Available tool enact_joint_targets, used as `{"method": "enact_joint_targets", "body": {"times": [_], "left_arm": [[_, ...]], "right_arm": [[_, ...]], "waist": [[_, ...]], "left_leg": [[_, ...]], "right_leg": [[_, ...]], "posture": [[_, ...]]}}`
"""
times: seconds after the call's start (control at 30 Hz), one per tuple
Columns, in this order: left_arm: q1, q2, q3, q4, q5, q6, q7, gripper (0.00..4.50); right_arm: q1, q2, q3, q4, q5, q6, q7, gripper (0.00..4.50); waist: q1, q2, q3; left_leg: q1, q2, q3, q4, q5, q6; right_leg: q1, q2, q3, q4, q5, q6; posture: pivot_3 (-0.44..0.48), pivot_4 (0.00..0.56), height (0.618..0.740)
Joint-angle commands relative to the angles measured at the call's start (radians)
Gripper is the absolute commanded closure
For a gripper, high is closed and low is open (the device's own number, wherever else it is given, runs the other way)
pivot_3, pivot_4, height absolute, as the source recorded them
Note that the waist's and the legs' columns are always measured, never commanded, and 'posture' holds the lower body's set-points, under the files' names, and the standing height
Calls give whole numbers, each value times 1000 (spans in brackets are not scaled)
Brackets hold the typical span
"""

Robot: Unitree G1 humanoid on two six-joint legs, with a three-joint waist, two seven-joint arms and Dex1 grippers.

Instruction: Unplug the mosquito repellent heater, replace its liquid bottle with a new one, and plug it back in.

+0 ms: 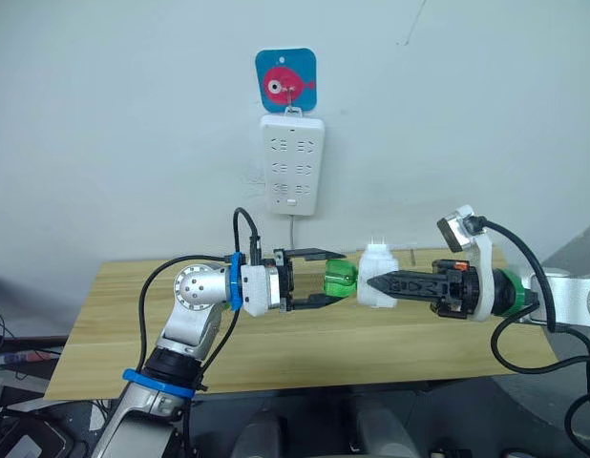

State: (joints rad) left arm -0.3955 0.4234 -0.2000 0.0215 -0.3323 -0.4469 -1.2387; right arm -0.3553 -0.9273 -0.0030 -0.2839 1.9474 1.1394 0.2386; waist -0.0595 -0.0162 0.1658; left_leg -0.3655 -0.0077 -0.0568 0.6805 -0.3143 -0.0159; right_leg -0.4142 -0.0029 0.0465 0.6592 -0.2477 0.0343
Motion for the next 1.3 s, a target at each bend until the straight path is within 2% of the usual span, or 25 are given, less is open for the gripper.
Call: {"method": "enact_joint_targets", "body": {"times": [0.03,0.1,0.17,0.27,0.33,0.37,0.57,0.63,0.7,0.73,0.8,0.9,1.1,1.3], "left_arm": [[-34,56,-5,-126,-97,156,-32,2298],[-52,145,-28,-203,-148,403,-46,2298],[-101,243,-44,-266,-252,761,-6,2298],[-233,324,-30,-262,-537,1280,36,2298],[-303,348,-18,-232,-670,1504,35,2298],[-309,341,-14,-229,-669,1509,31,2298],[-246,293,15,-251,-543,1326,29,2298],[-164,276,10,-256,-376,1021,-30,1568],[-92,244,13,-231,-232,718,-71,1038],[-56,224,25,-207,-187,599,-76,619],[14,179,56,-145,-105,316,-99,109],[68,106,109,-71,-40,13,-77,98],[72,25,99,-57,-3,-159,-6,98],[46,-2,44,-50,9,-182,13,98]], "right_arm": [[-6,-5,-21,-36,25,-7,4,1525],[-7,-28,-19,-58,25,-4,4,1525],[-6,-47,-18,-80,25,-3,4,1525],[-12,-64,-14,-101,25,-10,-1,1525],[-19,-71,-9,-108,25,-15,-1,1525],[-20,-74,-6,-113,25,-15,3,1525],[-10,-73,-2,-115,25,-32,10,1525],[1,-61,-9,-103,25,-43,13,1525],[6,-57,-14,-92,25,-47,14,1525],[8,-55,-16,-85,25,-47,14,1525],[10,-53,-21,-71,25,-45,12,1525],[11,-50,-26,-58,25,-42,10,1525],[16,-52,-25,-59,25,-38,9,1525],[8,-50,-13,-63,25,-35,7,1525]], "waist": [[-1,0,0],[-3,0,0],[-7,0,0],[-9,-1,2],[-16,-1,3],[-22,-1,3],[-28,-1,3],[-26,-1,3],[-25,-1,3],[-23,-1,3],[-20,-1,3],[-13,-1,3],[3,-2,3],[3,-2,3]], "left_leg": [[0,0,0,0,0,0],[0,0,-1,0,0,0],[0,0,-2,0,0,0],[0,0,-2,0,0,0],[0,0,-3,0,0,0],[0,0,-3,0,0,0],[-1,0,-2,-2,0,0],[-3,0,-2,-2,0,0],[-2,1,-1,-2,0,-1],[-2,1,0,-2,0,-1],[-2,1,1,-2,0,-1],[-2,0,4,-1,0,-1],[-4,0,5,0,0,0],[-4,0,3,0,0,0]], "right_leg": [[0,0,0,0,0,0],[0,0,-1,1,0,0],[0,1,-1,1,0,0],[0,4,-2,1,-3,5],[0,5,-2,0,-3,5],[0,5,-3,0,-4,6],[-3,3,-1,1,-1,1],[-5,2,-1,3,-1,0],[-6,1,0,3,-1,-1],[-5,1,1,3,-1,-1],[-5,0,2,2,-1,-2],[-5,-1,3,1,-1,-2],[-5,-2,3,0,0,-1],[-5,-2,1,1,0,-1]], "posture": [[-143,148,730],[-143,148,730],[-143,148,730],[-134,153,730],[-136,151,730],[-136,151,730],[-141,154,730],[-136,154,730],[-138,154,730],[-138,154,730],[-140,154,730],[-140,154,730],[-128,151,730],[-127,150,730]]}}
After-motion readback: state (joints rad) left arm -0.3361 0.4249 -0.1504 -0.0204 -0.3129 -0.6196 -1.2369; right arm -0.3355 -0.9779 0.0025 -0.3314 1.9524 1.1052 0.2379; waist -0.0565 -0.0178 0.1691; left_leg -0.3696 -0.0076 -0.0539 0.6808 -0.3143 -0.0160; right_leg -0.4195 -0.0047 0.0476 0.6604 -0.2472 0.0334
